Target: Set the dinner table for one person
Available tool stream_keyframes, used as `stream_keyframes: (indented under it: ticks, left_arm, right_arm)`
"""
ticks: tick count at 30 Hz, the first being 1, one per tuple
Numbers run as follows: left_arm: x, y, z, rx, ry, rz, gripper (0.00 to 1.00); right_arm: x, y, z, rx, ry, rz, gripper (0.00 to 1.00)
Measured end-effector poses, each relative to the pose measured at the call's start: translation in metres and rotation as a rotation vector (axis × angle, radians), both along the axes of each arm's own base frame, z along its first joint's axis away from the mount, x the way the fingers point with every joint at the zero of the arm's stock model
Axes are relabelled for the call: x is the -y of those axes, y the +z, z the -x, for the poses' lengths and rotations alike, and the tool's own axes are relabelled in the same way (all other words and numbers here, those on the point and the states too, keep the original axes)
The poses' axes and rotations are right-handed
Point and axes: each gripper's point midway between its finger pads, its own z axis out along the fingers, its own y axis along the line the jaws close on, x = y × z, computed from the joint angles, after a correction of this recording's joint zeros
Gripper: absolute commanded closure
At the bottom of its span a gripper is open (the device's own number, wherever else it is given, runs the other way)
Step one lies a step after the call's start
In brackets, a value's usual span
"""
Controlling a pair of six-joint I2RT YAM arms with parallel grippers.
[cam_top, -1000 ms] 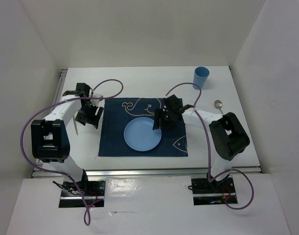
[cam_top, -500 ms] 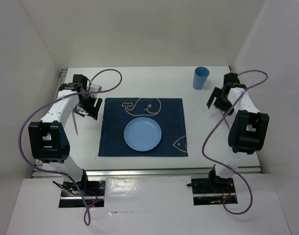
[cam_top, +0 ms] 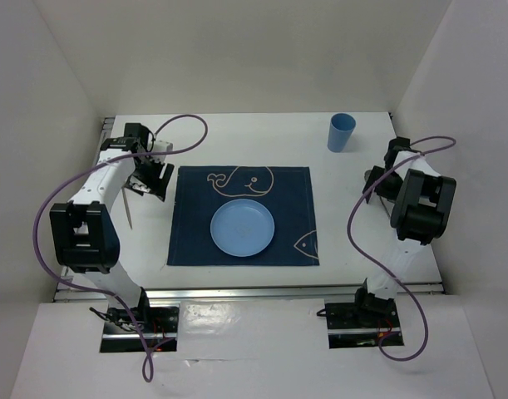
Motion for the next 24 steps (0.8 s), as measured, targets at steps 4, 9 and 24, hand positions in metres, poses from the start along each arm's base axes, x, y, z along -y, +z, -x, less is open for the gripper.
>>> stream_keyframes:
  ticks: [4,9,24]
  left_arm:
    - [-0.003,-0.003,0.0,-0.01,0.006,-0.018,0.22]
    - [-0.006,-0.004,0.0,-0.013,0.01,-0.031,0.22]
    - [-0.012,-0.008,0.001,-0.019,0.021,-0.064,0.22]
  right_arm:
    - [0.005,-0.001,-0.015,0.024,0.023,-0.01,0.35]
    - [-0.003,-0.005,-0.024,0.057,0.041,-0.049,0.94]
    - [-0.078,0.028,-0.04,0.132,0.211,0.092,1.0]
